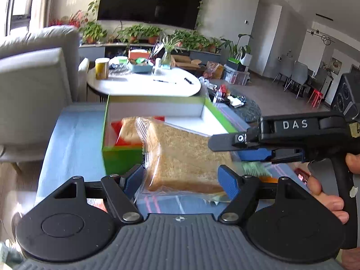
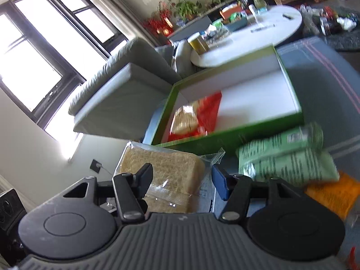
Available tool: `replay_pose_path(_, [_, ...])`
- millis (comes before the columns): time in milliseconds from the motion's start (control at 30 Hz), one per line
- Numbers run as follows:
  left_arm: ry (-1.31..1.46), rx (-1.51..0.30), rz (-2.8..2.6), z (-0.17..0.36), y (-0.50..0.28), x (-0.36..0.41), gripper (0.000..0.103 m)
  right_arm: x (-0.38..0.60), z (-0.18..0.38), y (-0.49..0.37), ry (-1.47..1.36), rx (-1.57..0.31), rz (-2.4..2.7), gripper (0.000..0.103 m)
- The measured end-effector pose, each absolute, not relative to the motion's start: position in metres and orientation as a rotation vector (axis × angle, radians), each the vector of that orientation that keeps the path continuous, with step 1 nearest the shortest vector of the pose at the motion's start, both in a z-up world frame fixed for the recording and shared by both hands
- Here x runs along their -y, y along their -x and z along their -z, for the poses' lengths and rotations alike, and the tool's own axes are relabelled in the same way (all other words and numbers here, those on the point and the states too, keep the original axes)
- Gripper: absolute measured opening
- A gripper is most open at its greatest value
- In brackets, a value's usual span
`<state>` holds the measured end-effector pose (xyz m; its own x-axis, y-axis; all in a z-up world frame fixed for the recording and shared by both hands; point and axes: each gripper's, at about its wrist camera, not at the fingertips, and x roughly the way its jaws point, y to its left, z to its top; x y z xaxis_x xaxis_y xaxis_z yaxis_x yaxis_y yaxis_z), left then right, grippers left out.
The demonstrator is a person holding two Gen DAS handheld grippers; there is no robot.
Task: Organize snacks
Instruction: 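Lift the bread loaf into the box beside the cookie bag and release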
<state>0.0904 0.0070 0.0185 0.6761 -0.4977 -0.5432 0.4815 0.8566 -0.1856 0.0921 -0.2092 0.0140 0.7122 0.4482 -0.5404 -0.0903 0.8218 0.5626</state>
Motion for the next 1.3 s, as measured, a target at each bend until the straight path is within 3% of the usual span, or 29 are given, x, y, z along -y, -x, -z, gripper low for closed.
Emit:
replay_pose_path(267, [0.074,-0.606,0.584,-0.026,-0.150,0.034,0.070,0.242,-0.033,-0.137,-0.461,-0.625,-0.291,0.078])
replay_pose_path(667, [0.089,-0.728,0.596,0.017,-0.207,0.076,0.070,0.281,-0.002,-0.181,-0.498,-0.630,-0.252,0.078])
replay_pose_path(1300, [0.064,-0.798,0.579,0.042,-0.213,0.093,0.070,0.288,0.023,-0.194,-0.445,-0.664,-0.209,0.079])
